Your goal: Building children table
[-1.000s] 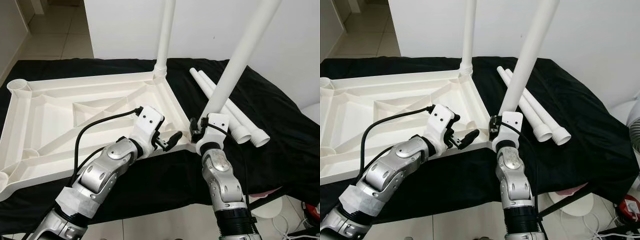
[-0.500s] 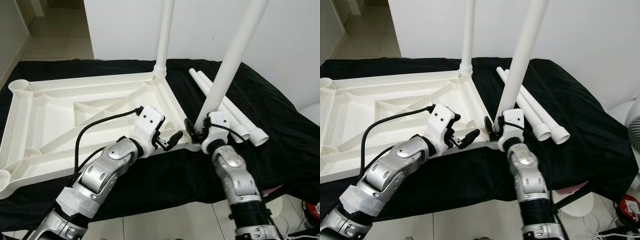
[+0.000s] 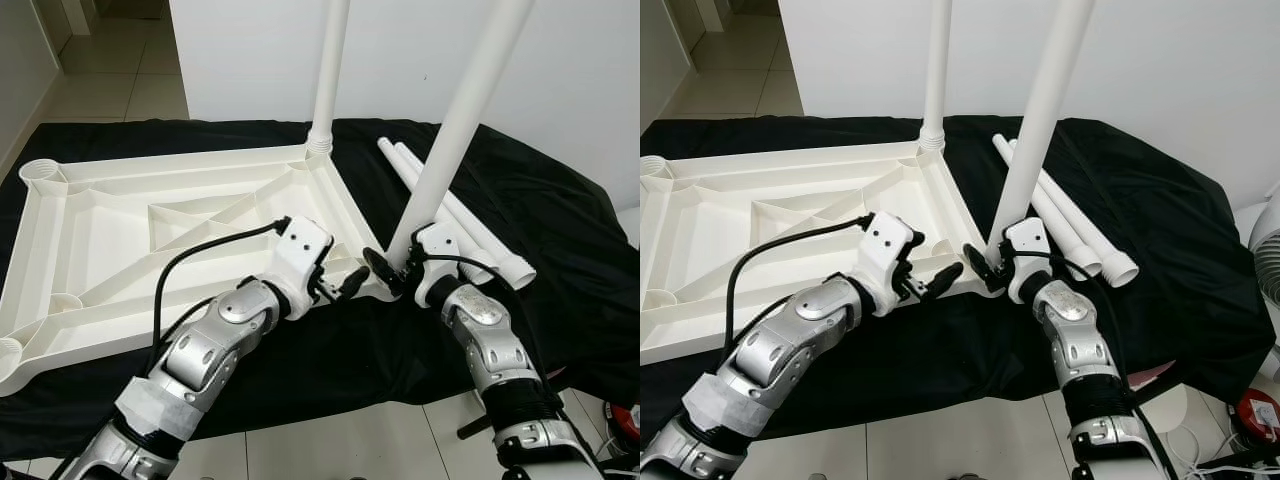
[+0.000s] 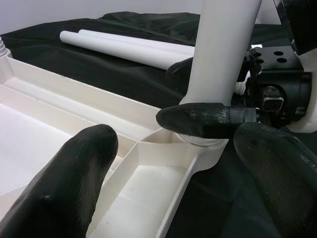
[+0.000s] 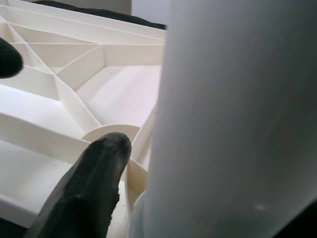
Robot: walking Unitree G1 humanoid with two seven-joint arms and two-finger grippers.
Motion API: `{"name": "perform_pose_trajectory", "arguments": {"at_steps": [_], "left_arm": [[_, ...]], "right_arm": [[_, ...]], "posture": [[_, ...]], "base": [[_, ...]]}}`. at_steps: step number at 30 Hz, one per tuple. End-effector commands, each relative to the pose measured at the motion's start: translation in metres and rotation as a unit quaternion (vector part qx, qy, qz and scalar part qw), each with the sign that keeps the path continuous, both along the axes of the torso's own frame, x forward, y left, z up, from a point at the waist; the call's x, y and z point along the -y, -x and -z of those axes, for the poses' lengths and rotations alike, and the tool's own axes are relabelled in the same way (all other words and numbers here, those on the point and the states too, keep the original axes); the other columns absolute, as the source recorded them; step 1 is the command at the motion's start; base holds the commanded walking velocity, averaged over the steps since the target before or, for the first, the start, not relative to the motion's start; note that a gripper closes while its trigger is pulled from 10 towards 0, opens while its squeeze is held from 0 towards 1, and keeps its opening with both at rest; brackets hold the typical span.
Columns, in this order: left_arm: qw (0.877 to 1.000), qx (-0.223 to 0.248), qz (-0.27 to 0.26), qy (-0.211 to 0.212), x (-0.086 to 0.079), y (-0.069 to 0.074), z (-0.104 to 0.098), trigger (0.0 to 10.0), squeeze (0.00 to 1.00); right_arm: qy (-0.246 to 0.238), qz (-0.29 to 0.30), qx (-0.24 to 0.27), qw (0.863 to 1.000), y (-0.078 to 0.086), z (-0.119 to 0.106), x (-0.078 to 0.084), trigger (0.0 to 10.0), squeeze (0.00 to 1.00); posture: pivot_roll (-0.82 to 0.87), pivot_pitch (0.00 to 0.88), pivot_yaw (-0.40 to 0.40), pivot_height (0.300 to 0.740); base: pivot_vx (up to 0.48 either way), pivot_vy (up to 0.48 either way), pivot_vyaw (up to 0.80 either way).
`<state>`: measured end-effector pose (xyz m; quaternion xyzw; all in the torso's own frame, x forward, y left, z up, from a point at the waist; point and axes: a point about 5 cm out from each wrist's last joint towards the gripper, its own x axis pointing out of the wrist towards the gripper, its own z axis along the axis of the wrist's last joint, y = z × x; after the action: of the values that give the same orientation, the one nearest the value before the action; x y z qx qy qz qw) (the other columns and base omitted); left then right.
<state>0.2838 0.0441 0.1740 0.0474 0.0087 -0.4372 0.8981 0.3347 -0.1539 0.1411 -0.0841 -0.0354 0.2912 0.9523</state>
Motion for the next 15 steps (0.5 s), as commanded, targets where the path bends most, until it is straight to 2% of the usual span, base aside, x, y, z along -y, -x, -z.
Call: {"name": "perform_pose_trajectory", "arguments": {"at_steps": [1,15], "left_arm": [[0.998,-0.001,0.068,-0.011,0.006,0.008,0.001,10.0,0.00],[0.998,-0.001,0.056,-0.020,-0.001,0.006,0.002,10.0,0.00]], "right_arm": [[0.005,-0.023,-0.005,1.000,-0.001,0.002,-0.002,0.0,0.00],[-0.005,-0.039,-0.035,0.999,-0.001,0.018,-0.002,0.0,0.00]], "posture": [[0.04,0.035,-0.067,0.740],[0.06,0.036,-0.075,0.740]], "base": [[0.000,0.000,0.00],[0.000,0.000,0.00]]}}
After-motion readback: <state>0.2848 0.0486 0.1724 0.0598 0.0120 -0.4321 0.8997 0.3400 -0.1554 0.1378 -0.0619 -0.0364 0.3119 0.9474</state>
